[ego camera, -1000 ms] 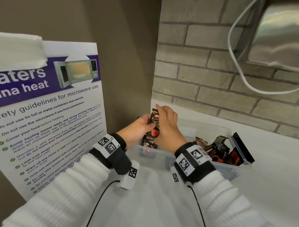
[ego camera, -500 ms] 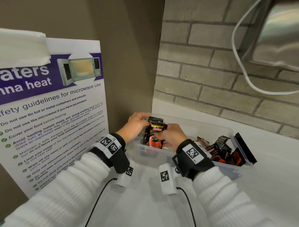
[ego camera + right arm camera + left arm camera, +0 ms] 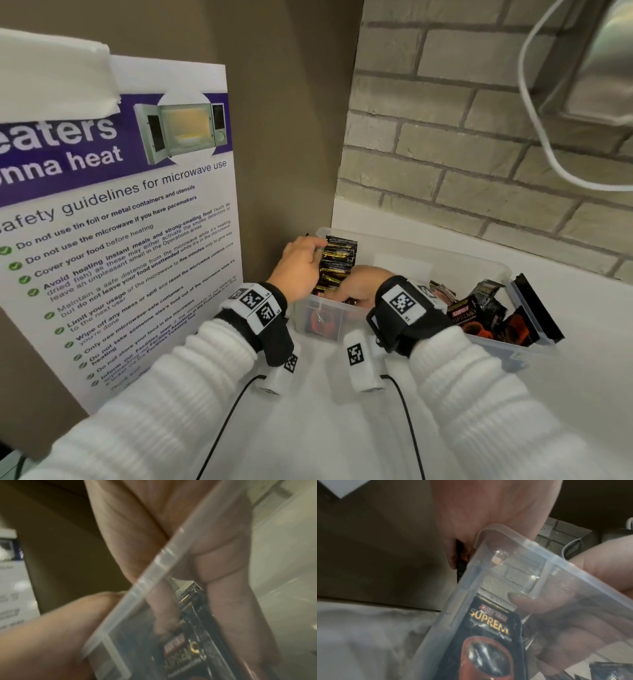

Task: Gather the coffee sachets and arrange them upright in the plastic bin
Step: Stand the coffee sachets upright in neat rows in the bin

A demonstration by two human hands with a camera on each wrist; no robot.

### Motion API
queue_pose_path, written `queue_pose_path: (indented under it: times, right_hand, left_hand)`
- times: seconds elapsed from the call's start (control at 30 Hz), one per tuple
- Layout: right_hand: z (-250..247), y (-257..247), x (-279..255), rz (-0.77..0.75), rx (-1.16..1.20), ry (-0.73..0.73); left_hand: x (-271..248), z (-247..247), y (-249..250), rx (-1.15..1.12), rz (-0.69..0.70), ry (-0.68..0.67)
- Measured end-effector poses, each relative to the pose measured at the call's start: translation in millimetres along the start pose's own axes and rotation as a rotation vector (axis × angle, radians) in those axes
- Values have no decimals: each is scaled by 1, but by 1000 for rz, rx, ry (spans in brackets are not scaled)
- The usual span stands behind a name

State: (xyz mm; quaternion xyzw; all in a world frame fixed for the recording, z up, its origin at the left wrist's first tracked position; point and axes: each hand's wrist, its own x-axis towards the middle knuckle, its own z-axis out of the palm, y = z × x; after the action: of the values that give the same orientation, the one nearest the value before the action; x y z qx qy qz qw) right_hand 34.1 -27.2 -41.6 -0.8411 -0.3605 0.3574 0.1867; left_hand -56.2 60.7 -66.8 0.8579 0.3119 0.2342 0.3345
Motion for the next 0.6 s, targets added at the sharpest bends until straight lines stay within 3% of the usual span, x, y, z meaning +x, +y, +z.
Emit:
queue_pose_path:
  times: [0.13,0.43,0.6]
  right_hand:
    - [-1,0,1,27,-5,-36]
    - [-4,5,7,87,644,-118]
    - [-3,3,4,135,745,-111]
  left_hand:
    - [-1,0,1,12,7,5]
    - [-3,-1,2,21,4,-3]
    - [-2,-1,2,36,0,-13]
